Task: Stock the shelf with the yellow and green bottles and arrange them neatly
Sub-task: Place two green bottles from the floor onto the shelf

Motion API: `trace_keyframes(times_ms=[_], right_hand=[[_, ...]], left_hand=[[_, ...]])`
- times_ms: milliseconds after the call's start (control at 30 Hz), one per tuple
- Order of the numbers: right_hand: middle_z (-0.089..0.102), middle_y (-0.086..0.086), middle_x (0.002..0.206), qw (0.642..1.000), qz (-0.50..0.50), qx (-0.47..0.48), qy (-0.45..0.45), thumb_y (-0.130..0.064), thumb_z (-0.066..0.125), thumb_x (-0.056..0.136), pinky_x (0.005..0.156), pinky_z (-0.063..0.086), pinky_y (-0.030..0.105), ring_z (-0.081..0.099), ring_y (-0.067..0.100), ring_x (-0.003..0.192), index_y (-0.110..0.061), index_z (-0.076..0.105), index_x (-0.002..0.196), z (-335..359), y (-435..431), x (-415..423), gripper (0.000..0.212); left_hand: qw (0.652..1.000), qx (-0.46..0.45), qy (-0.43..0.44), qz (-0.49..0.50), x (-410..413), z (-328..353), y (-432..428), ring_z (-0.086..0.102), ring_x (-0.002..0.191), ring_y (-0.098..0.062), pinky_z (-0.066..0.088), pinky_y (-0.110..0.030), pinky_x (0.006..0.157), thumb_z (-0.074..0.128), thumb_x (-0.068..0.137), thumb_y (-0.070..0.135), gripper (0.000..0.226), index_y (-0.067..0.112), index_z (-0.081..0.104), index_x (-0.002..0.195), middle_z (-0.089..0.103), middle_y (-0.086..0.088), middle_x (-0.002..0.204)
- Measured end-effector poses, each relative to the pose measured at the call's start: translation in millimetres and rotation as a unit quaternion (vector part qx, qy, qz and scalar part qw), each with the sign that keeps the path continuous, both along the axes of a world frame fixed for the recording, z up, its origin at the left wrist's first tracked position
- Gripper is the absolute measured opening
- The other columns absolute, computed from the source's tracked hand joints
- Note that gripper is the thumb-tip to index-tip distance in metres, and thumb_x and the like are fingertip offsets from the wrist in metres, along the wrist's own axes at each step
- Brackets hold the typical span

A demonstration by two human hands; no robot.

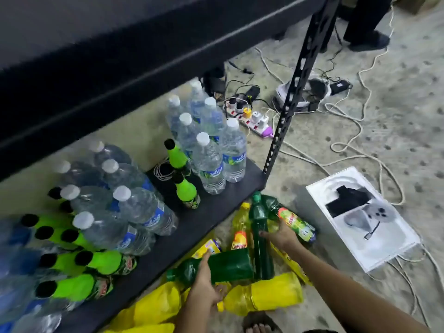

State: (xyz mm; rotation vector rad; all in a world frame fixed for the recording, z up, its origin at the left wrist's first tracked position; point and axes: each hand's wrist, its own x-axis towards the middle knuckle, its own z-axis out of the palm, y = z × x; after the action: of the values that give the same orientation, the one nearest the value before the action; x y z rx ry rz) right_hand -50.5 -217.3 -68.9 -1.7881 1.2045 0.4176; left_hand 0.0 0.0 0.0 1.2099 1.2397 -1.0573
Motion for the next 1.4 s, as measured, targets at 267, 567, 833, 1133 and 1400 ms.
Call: trace_keyframes(times_ms=[267,567,833,1133,1400], right_hand=[[0.048,0.018,0.14,0.999,0.014,-0.032,0.041,-0.055,0.08,0.068,0.102,0.048,0.046,0.053,0.035,0.124,-0.012,0.03,0.145,-50.5,14.1,29.3,0.101],[0.056,0.016,0.12,0.996,0.018,-0.061,0.065,-0.045,0.078,0.071,0.086,0.055,0.034,0.059,0.024,0.093,-0.006,0.056,0.119,-60.8,15.2,39.5,0.066],[0.058,0.012,0.116,0.994,-0.012,-0.092,-0.065,-0.036,0.085,0.071,0.084,0.055,0.039,0.062,0.028,0.1,-0.01,0.052,0.119,-29.5,25.0,1.3,0.064],[0.066,0.01,0.112,0.951,0.094,-0.142,-0.26,-0.034,0.087,0.069,0.086,0.051,0.036,0.062,0.027,0.104,-0.01,0.056,0.118,88.4,13.5,-44.6,0.063],[0.068,-0.006,0.113,0.861,0.158,-0.148,-0.461,-0.036,0.089,0.065,0.098,0.049,0.033,0.062,0.011,0.106,-0.026,0.061,0.125,270.2,3.9,-58.6,0.067]], left_hand=[[0.997,-0.027,-0.052,0.043,9.6,-55.0,-5.4,0.051,0.072,-0.03,0.037,-0.039,0.069,0.06,0.094,0.041,0.047,0.002,0.058,0.12,0.058,-0.017,0.088],[0.996,-0.046,-0.067,0.043,6.1,-63.0,11.0,0.059,0.11,-0.035,0.043,-0.044,0.087,0.069,0.089,0.031,0.046,0.005,0.06,0.126,0.062,-0.02,0.127],[0.98,0.058,-0.182,0.053,-24.0,-66.3,27.4,0.065,0.099,-0.038,0.057,-0.045,0.082,0.098,0.021,0.05,0.123,-0.002,0.052,0.124,0.065,-0.017,0.114],[0.886,0.198,-0.4,-0.129,-70.9,38.8,67.5,0.066,0.091,-0.023,0.052,-0.031,0.083,0.094,0.055,0.036,0.054,0.017,0.068,0.099,0.073,-0.003,0.099],[0.736,0.256,-0.582,-0.234,-108.7,211.2,75.1,0.065,0.096,-0.019,0.042,-0.023,0.076,0.094,0.06,0.031,0.055,0.024,0.066,0.107,0.072,0.002,0.102]])
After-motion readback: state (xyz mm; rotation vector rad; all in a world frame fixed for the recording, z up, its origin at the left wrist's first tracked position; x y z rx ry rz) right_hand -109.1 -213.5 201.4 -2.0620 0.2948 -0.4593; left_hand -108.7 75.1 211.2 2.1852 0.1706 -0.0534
